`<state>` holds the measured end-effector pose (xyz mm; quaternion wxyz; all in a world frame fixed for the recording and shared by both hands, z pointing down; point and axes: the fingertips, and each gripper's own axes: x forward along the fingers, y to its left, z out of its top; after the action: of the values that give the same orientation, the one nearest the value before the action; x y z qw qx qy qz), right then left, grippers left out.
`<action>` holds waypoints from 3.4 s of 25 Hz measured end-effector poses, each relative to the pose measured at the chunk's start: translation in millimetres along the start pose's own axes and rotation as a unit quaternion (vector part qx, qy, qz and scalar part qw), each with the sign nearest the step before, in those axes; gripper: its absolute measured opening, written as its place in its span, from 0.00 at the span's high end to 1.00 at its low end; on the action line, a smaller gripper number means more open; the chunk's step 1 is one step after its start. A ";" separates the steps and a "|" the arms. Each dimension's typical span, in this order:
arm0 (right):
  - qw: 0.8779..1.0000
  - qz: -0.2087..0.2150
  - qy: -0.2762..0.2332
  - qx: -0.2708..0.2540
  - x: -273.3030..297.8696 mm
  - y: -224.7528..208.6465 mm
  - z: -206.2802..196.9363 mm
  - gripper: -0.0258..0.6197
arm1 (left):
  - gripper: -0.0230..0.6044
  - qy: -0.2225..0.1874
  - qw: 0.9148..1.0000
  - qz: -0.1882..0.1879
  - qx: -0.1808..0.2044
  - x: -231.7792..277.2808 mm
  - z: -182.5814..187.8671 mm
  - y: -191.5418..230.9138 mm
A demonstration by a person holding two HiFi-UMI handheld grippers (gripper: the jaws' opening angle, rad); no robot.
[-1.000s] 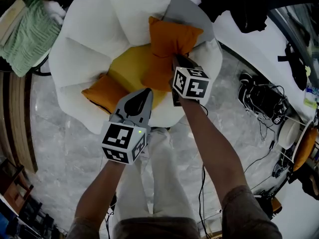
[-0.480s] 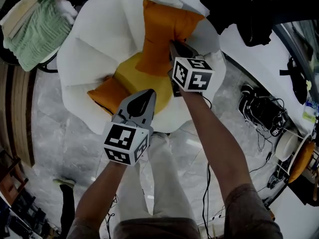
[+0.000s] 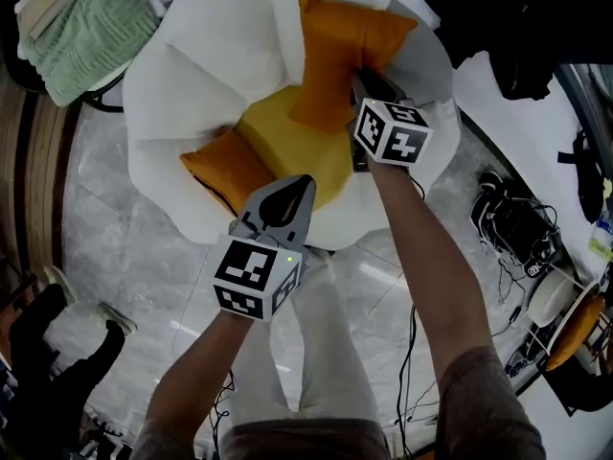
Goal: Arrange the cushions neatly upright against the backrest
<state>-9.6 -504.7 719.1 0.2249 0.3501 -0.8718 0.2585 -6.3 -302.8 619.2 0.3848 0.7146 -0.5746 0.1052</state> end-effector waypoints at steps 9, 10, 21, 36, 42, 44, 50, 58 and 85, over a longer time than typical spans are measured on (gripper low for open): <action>0.999 -0.019 0.025 -0.031 -24.9 1.6 -23.1 0.80 | 0.96 -0.008 1.000 -0.017 -0.008 -9.3 0.4 -8.5; 0.999 -0.020 0.034 -0.030 -28.7 3.8 -32.1 0.80 | 0.96 -0.008 1.000 -0.021 -0.008 -11.7 1.0 -8.4; 0.984 0.084 0.149 -0.049 -37.8 97.8 -113.3 0.76 | 0.96 -0.030 0.999 0.000 -0.023 -62.7 -1.5 26.6; 0.939 0.212 0.251 -0.100 1.8 232.9 -183.6 0.63 | 0.96 -0.045 0.994 0.058 -0.085 -138.0 -49.8 111.9; 0.912 0.242 0.313 -0.104 1.4 253.9 -237.1 0.62 | 0.96 -0.043 0.991 0.059 -0.111 -137.7 -75.8 127.0; 0.909 0.244 0.325 -0.096 3.9 255.7 -254.2 0.61 | 0.96 -0.043 0.991 0.055 -0.118 -135.1 -81.9 128.9; 0.912 0.233 0.325 -0.091 13.5 267.4 -274.1 0.61 | 0.96 -0.041 0.990 0.045 -0.127 -136.4 -97.2 131.4; 0.910 0.211 0.340 -0.108 10.3 265.2 -272.7 0.84 | 0.96 -0.034 0.991 0.040 -0.125 -140.8 -101.3 137.9; 0.981 0.089 0.170 -0.041 -21.0 244.4 -96.6 0.91 | 0.96 -0.048 0.997 0.001 -0.066 -170.9 -14.6 83.7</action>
<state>-153.1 -283.7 709.4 0.3597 0.2124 -0.8587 0.2970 -131.8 -170.2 563.8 0.4030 0.6914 -0.5988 0.0324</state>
